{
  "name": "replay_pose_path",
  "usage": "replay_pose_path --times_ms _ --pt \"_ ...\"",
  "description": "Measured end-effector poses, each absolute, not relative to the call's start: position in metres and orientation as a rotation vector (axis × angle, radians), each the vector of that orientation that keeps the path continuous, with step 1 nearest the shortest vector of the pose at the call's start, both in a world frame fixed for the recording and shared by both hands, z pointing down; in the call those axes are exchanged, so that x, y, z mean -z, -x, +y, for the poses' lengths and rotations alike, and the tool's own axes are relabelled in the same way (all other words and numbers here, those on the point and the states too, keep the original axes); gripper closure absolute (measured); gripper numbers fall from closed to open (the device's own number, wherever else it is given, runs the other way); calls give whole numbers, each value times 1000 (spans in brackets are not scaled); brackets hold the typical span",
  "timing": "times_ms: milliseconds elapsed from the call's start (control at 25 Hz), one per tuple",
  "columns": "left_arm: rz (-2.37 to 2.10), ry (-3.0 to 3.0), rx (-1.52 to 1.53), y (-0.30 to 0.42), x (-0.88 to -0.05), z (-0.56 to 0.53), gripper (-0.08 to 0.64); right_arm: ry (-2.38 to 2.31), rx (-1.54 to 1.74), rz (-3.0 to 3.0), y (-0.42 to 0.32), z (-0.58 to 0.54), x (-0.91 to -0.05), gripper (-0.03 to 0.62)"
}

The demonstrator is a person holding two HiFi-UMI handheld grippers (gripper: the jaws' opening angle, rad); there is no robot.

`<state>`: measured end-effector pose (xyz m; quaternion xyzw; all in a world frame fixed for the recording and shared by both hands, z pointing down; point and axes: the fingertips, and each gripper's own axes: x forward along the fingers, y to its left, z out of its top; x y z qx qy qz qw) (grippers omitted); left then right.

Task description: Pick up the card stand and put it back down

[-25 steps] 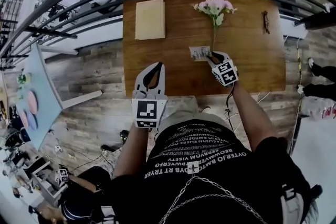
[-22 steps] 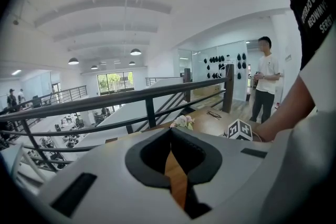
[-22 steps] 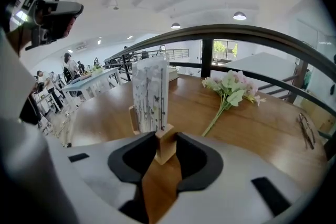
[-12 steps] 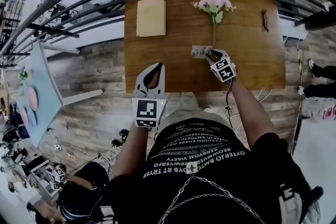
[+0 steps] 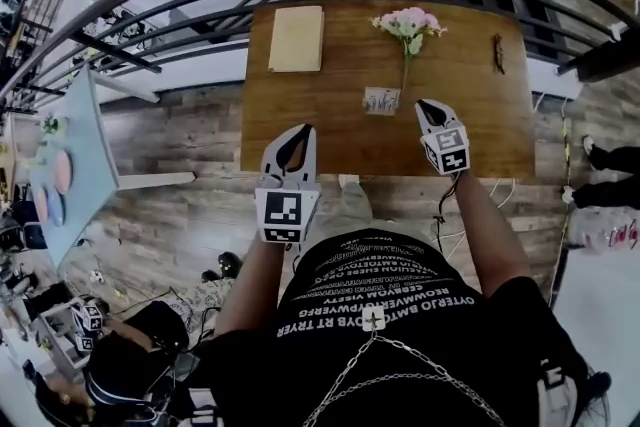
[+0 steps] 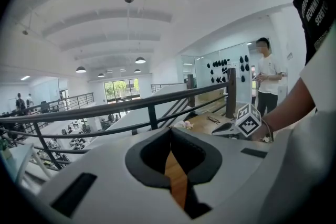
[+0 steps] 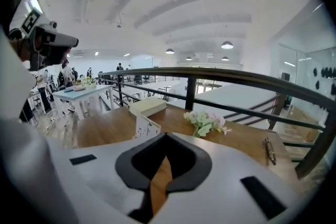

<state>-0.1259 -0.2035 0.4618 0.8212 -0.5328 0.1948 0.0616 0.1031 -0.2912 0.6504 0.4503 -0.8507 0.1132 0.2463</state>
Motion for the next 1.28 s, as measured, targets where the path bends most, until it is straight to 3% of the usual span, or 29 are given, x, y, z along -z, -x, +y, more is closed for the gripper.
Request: replay_pose_path --times_ms 680,1280 --pt "-1713 -2542 -365 80 -407 -137 532 -1417 -100 -2416 -178 -184 -464 578" --pt "-1768 -2557 -404 59 -403 -108 532 -1438 -77 -2476 -191 -152 -450 578"
